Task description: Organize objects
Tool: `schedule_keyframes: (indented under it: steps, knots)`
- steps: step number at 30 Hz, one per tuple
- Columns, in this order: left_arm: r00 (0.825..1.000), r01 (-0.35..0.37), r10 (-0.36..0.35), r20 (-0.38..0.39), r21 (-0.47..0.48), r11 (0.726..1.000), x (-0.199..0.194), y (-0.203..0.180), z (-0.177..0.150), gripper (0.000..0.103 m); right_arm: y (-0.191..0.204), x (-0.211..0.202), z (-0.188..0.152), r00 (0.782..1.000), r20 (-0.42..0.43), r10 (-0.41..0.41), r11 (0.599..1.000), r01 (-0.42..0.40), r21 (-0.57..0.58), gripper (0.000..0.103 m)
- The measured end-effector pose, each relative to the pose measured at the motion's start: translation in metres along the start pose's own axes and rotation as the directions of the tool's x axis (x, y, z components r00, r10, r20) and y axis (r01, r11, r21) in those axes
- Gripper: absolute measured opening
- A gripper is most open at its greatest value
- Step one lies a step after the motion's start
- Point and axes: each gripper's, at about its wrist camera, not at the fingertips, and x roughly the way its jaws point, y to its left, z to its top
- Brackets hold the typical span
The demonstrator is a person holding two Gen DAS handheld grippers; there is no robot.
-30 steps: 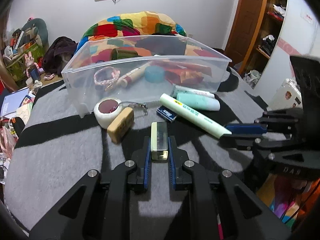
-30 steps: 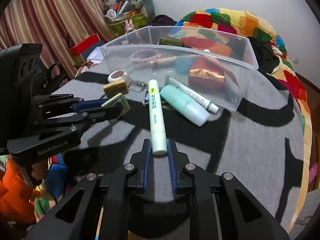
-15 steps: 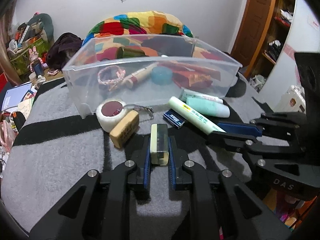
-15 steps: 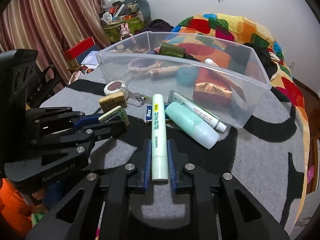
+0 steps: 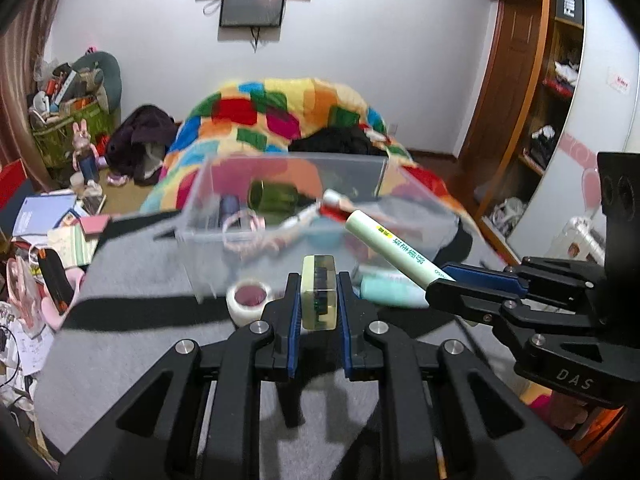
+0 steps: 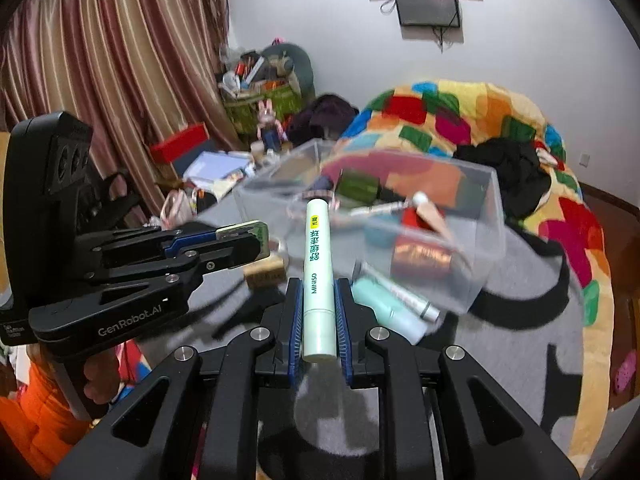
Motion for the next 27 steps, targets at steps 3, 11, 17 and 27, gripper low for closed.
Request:
schedule_keyframes:
  steps: [3, 11, 17, 27]
  knots:
    - [1.000, -0.012, 0.012, 0.020, -0.003, 1.000, 0.000, 0.001, 0.012, 0.016, -0.007, -0.001, 0.013, 1.000, 0.022, -0.011, 0.999, 0.010, 0.043, 0.014]
    - [0.999, -0.038, 0.038, 0.004, -0.033, 0.999, 0.026, 0.016, 0.036, 0.016, -0.035, 0.026, 0.043, 0.999, -0.006, -0.038, 0.989, 0.038, 0.141, 0.014]
    - [0.998, -0.051, 0.049, -0.031, -0.054, 0.997, 0.051, 0.026, 0.047, 0.016, -0.048, 0.061, 0.057, 0.997, -0.075, 0.001, 0.980, 0.014, 0.198, 0.014]
    - [0.996, -0.029, 0.024, -0.085, -0.065, 0.997, 0.074, 0.032, 0.045, 0.016, -0.044, 0.084, 0.059, 0.991, -0.124, -0.057, 0.986, 0.075, 0.147, 0.015]
